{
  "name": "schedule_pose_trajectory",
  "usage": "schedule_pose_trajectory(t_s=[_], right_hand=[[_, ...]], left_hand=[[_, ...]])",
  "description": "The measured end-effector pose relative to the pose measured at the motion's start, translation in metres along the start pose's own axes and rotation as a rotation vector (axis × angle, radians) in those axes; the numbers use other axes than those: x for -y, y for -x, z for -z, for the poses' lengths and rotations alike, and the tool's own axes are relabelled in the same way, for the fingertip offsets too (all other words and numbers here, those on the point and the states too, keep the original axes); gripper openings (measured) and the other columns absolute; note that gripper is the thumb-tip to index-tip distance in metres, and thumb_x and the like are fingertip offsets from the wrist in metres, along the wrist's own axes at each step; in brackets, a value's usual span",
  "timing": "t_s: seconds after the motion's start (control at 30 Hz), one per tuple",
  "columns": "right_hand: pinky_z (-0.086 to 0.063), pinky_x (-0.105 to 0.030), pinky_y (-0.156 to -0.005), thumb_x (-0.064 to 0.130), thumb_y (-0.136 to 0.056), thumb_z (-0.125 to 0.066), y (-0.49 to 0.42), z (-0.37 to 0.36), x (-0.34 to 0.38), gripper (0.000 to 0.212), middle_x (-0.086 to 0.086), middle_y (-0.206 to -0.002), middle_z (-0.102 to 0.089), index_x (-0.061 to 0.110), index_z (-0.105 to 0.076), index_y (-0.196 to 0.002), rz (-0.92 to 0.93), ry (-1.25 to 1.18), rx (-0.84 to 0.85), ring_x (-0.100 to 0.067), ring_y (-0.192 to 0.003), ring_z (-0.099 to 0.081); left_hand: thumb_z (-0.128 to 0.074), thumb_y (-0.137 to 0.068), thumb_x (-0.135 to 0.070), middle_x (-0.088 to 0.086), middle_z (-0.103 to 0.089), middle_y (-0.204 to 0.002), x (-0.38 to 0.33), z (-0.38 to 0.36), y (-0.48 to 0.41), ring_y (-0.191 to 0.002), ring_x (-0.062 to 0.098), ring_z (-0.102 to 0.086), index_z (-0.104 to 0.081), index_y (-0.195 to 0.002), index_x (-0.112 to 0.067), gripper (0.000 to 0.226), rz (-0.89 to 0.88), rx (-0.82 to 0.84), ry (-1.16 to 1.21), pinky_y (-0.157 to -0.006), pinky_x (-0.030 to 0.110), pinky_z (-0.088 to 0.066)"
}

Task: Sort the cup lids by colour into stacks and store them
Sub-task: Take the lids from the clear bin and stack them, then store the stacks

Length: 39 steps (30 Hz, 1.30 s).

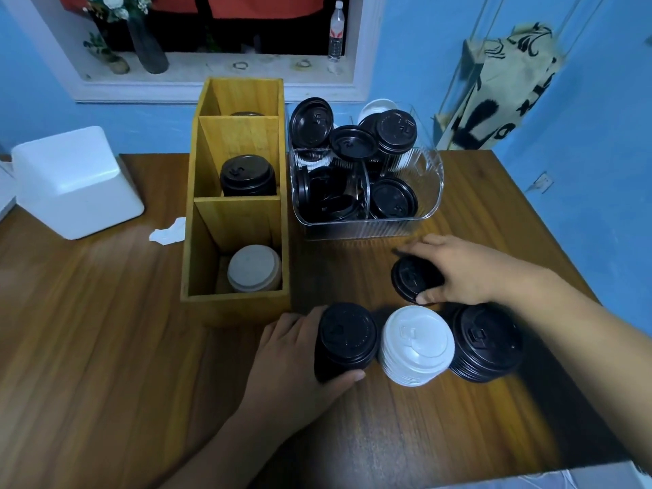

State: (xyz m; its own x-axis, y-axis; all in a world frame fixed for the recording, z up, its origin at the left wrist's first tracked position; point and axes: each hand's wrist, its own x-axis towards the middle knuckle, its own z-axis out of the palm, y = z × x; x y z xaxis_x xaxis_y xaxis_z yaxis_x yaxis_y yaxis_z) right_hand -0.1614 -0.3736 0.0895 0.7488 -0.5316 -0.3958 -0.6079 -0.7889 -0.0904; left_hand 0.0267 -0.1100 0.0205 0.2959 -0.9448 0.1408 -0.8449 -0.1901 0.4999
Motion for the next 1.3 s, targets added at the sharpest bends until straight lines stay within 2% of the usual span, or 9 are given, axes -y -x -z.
schedule_pose_trajectory(t_s=[0.13, 0.27, 0.37, 0.47, 0.63, 0.83, 1.07, 1.17, 1.3], right_hand=[[-0.047, -0.038, -0.104, 0.047, -0.08, -0.08, -0.002, -0.001, -0.004, 0.077, 0.004, -0.134, -0.055, 0.028, -0.048, -0.148, 0.06, -0.058, -0.081, -0.02, -0.123, -0.054], [-0.044, -0.017, -0.09, 0.048, -0.077, -0.082, 0.03, 0.021, -0.01, 0.072, 0.01, -0.125, -0.056, 0.033, -0.053, -0.142, 0.065, -0.211, -0.264, -0.003, -0.103, -0.056], [-0.05, -0.025, -0.096, 0.056, -0.073, -0.078, 0.078, 0.026, -0.013, 0.07, 0.019, -0.131, -0.053, 0.04, -0.055, -0.138, 0.053, -0.324, -0.351, -0.005, -0.116, -0.056], [-0.05, -0.026, -0.098, 0.064, -0.072, -0.074, 0.123, 0.014, -0.013, 0.07, 0.028, -0.134, -0.05, 0.047, -0.054, -0.137, 0.065, -0.361, -0.294, -0.003, -0.124, -0.053], [-0.043, -0.028, -0.108, 0.056, -0.075, -0.079, 0.14, -0.023, -0.014, 0.074, 0.036, -0.134, -0.04, 0.056, -0.045, -0.141, 0.063, -0.257, -0.226, 0.001, -0.129, -0.042], [-0.039, -0.029, -0.108, 0.05, -0.083, -0.077, 0.136, -0.035, -0.01, 0.075, 0.032, -0.135, -0.031, 0.058, -0.036, -0.146, 0.024, -0.204, -0.194, 0.0, -0.123, -0.035], [-0.033, -0.03, -0.114, 0.048, -0.089, -0.069, 0.132, -0.032, -0.003, 0.072, 0.026, -0.142, -0.029, 0.057, -0.029, -0.149, -0.01, -0.227, -0.13, -0.002, -0.126, -0.028], [-0.032, -0.036, -0.118, 0.048, -0.093, -0.063, 0.132, -0.037, -0.001, 0.072, 0.025, -0.149, -0.026, 0.055, -0.024, -0.152, -0.01, -0.213, -0.147, -0.003, -0.134, -0.024], [-0.028, -0.042, -0.122, 0.055, -0.095, -0.047, 0.138, -0.067, 0.008, 0.072, 0.024, -0.163, -0.005, 0.054, -0.009, -0.156, 0.025, -0.351, -0.227, -0.005, -0.152, -0.007]], left_hand=[[-0.059, -0.069, -0.087, -0.018, -0.059, -0.13, 0.0, -0.001, 0.0, -0.117, 0.005, -0.05, -0.042, -0.141, -0.032, 0.093, 0.011, 0.004, -0.006, -0.099, 0.03, -0.04], [-0.06, -0.069, -0.087, -0.018, -0.058, -0.13, 0.002, -0.001, 0.0, -0.116, 0.004, -0.046, -0.04, -0.141, -0.034, 0.092, 0.012, 0.009, -0.004, -0.098, 0.028, -0.039], [-0.061, -0.069, -0.086, -0.016, -0.06, -0.129, 0.002, -0.001, 0.0, -0.116, 0.005, -0.047, -0.041, -0.142, -0.032, 0.093, 0.009, 0.001, -0.006, -0.097, 0.028, -0.039], [-0.058, -0.07, -0.087, -0.015, -0.06, -0.128, 0.001, -0.002, -0.001, -0.115, 0.008, -0.048, -0.041, -0.143, -0.031, 0.094, 0.011, 0.01, -0.023, -0.096, 0.032, -0.042], [-0.052, -0.073, -0.088, -0.013, -0.06, -0.128, 0.0, -0.001, 0.0, -0.114, 0.011, -0.05, -0.044, -0.143, -0.029, 0.092, 0.0, 0.015, -0.008, -0.095, 0.036, -0.046], [-0.052, -0.074, -0.087, -0.012, -0.06, -0.129, -0.002, 0.0, -0.001, -0.114, 0.01, -0.05, -0.043, -0.144, -0.028, 0.092, -0.007, 0.016, -0.014, -0.093, 0.034, -0.045], [-0.058, -0.072, -0.085, -0.012, -0.058, -0.131, 0.0, -0.001, 0.0, -0.115, 0.009, -0.047, -0.042, -0.144, -0.028, 0.093, -0.003, 0.02, -0.026, -0.093, 0.029, -0.039], [-0.058, -0.072, -0.085, -0.01, -0.059, -0.131, -0.001, -0.002, 0.0, -0.116, 0.011, -0.047, -0.042, -0.144, -0.028, 0.094, -0.003, 0.016, -0.027, -0.095, 0.031, -0.04], [-0.057, -0.073, -0.086, -0.009, -0.058, -0.134, -0.002, -0.002, 0.001, -0.117, 0.011, -0.047, -0.04, -0.145, -0.028, 0.094, 0.001, 0.011, -0.032, -0.098, 0.031, -0.04]])
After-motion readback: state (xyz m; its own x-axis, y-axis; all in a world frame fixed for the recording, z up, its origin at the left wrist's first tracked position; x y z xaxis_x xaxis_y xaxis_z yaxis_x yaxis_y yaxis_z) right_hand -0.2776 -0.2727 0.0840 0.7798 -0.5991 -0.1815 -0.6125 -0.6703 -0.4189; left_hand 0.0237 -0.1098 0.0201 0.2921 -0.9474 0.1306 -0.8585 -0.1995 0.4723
